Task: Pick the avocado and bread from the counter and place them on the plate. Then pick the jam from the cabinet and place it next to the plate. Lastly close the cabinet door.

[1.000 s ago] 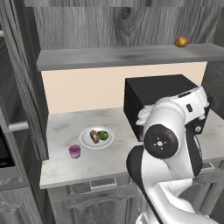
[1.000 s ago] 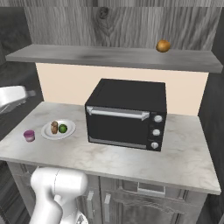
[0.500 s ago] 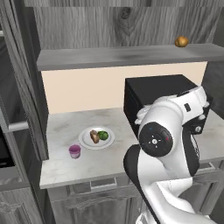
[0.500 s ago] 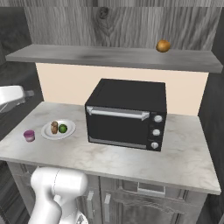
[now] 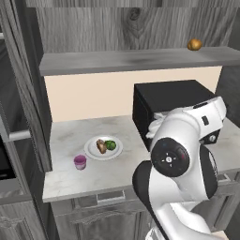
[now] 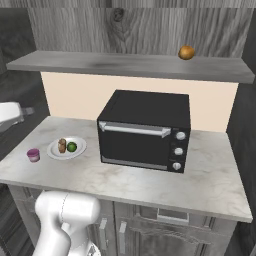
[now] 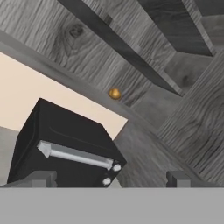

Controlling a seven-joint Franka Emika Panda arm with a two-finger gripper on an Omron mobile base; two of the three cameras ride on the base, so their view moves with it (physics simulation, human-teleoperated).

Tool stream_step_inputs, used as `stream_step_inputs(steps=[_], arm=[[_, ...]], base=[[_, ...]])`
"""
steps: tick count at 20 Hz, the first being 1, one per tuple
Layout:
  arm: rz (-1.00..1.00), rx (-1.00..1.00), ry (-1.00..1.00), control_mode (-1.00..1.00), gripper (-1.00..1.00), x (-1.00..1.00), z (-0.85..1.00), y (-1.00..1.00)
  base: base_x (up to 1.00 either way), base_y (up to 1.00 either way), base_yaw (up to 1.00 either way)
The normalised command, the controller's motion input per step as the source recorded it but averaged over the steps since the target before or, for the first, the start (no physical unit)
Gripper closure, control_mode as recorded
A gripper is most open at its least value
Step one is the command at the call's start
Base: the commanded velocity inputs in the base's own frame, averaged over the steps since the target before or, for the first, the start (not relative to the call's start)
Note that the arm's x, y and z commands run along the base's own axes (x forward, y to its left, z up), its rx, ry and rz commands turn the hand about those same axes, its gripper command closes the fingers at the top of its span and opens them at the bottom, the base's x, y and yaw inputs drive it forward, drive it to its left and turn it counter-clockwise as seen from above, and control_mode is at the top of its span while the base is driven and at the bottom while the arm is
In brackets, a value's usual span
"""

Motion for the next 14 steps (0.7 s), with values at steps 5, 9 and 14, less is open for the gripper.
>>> stream_step_inputs(steps=[5,9,14], arm=[[0.0,0.0,0.0,-1.0,-1.0,-0.16,-0.01,0.0],[0.0,0.0,0.0,-1.0,-1.0,-0.05,0.0,0.0],[0.0,0.0,0.0,-1.0,-1.0,-0.02,0.0,-0.06]], base=[[0.0,0.0,0.0],[0.0,0.0,0.0],[0.0,0.0,0.0]])
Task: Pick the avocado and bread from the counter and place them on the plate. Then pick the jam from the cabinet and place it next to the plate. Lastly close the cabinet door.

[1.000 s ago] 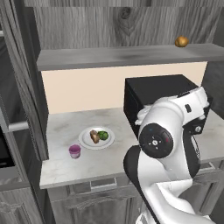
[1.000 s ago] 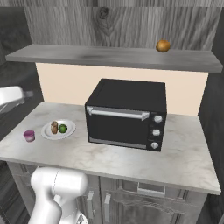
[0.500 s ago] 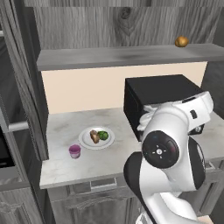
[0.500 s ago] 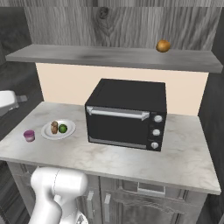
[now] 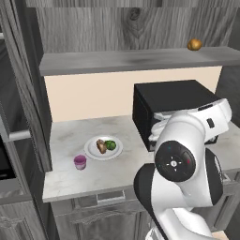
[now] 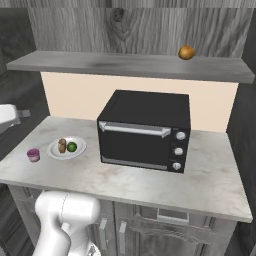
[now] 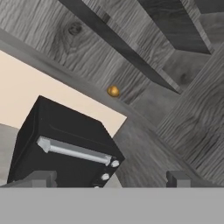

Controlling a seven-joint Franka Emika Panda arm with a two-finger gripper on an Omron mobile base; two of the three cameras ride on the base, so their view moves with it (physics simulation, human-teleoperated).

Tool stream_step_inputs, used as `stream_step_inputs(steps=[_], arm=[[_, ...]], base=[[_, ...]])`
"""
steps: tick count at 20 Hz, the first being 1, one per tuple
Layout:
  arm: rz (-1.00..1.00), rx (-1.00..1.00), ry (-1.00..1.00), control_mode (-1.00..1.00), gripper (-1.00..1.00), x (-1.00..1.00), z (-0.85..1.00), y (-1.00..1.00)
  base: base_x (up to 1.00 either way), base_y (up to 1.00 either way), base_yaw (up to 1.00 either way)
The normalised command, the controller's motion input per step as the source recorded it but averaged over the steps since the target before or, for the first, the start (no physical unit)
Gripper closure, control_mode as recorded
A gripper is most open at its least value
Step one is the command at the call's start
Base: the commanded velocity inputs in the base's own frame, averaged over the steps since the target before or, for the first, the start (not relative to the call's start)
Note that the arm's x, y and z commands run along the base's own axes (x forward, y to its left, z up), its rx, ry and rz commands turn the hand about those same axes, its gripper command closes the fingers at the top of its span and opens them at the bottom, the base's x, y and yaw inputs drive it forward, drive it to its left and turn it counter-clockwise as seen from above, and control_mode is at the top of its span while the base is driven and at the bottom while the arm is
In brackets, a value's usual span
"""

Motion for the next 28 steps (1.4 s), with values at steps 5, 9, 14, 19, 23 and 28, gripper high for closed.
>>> stream_step_inputs(steps=[5,9,14,19,23,28], arm=[[0.0,0.0,0.0,-1.0,-1.0,-0.03,0.0,0.0],[0.0,0.0,0.0,-1.0,-1.0,-0.01,0.0,0.0],[0.0,0.0,0.0,-1.0,-1.0,-0.03,0.0,0.0],[0.0,0.0,0.0,-1.0,-1.0,0.0,0.0,0.0],[0.0,0.0,0.0,-1.0,-1.0,0.0,0.0,-0.02],[0.0,0.0,0.0,-1.0,-1.0,0.0,0.0,0.0]], base=[[0.0,0.0,0.0],[0.0,0.0,0.0],[0.0,0.0,0.0],[0.0,0.0,0.0],[0.0,0.0,0.0],[0.0,0.0,0.0]])
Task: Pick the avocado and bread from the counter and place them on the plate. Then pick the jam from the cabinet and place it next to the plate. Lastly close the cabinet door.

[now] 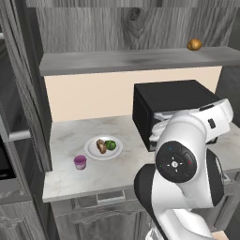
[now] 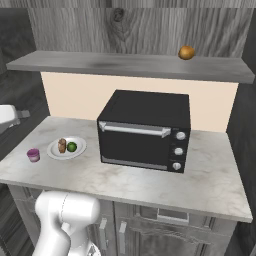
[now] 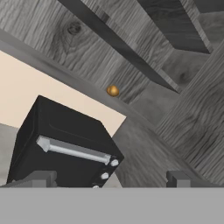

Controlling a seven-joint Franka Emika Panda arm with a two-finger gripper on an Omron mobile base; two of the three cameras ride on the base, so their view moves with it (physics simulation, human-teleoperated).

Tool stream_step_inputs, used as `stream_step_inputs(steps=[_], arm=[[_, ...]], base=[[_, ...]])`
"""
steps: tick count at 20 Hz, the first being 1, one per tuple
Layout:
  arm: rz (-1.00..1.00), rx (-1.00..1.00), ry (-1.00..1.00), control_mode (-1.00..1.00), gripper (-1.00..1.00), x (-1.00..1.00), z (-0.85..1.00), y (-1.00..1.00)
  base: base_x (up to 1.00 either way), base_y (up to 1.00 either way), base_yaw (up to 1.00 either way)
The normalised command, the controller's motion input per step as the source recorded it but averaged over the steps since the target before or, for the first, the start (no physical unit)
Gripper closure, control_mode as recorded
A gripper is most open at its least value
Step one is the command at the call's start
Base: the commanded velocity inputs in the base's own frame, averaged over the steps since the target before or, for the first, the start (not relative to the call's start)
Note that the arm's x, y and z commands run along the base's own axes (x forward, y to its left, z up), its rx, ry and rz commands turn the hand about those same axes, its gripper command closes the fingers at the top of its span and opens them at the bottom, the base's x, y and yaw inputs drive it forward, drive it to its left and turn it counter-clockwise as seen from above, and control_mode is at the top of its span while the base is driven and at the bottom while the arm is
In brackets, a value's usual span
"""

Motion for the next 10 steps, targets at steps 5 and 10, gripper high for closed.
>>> stream_step_inputs(steps=[5,10], arm=[[0.0,0.0,-0.01,-1.0,-1.0,-0.05,0.0,0.0],[0.0,0.0,-0.03,-1.0,-1.0,-0.06,0.0,0.0]], base=[[0.0,0.0,0.0],[0.0,0.0,0.0]])
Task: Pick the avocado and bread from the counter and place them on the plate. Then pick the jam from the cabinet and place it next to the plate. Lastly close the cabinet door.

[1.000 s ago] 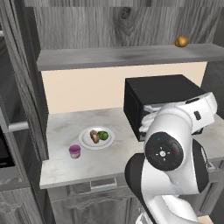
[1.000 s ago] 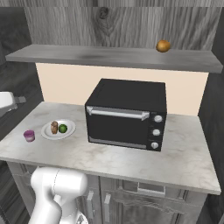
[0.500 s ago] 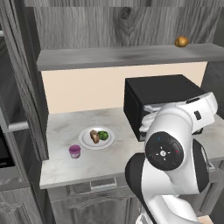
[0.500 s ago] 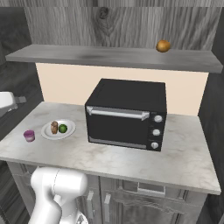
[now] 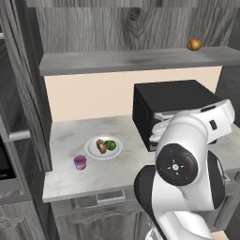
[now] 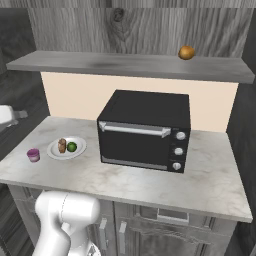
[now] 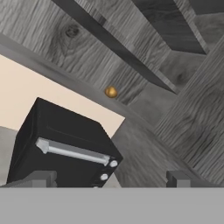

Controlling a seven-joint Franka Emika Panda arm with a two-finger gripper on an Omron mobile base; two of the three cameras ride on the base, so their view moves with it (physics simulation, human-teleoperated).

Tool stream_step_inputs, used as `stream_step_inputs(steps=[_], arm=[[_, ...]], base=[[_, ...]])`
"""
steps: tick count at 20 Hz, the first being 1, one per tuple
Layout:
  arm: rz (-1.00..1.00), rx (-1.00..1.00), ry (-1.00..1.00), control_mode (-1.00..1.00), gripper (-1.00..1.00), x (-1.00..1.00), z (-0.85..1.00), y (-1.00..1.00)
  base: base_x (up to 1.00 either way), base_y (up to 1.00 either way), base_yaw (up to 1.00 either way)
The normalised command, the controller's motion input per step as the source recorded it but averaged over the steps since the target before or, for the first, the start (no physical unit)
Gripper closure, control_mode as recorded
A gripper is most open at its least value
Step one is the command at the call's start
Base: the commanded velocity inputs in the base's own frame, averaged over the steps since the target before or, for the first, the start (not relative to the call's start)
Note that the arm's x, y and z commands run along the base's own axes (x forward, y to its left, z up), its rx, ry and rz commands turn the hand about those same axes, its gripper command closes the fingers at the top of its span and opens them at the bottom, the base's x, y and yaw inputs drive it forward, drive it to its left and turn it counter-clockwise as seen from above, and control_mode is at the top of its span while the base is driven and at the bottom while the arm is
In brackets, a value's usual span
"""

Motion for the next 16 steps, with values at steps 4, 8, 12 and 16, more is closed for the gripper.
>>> stream_step_inputs(steps=[4,8,12,16], arm=[[0.0,0.0,-0.02,-1.0,-1.0,-0.03,0.0,0.01],[0.0,0.0,0.0,-1.0,-1.0,0.0,0.0,0.01],[0.0,0.0,0.0,-1.0,-1.0,0.0,0.0,0.01],[-0.01,0.0,-0.02,-1.0,-1.0,-0.04,-0.04,0.3]], base=[[0.0,0.0,0.0],[0.0,0.0,0.0],[0.0,0.0,0.0],[0.0,0.0,0.0]])
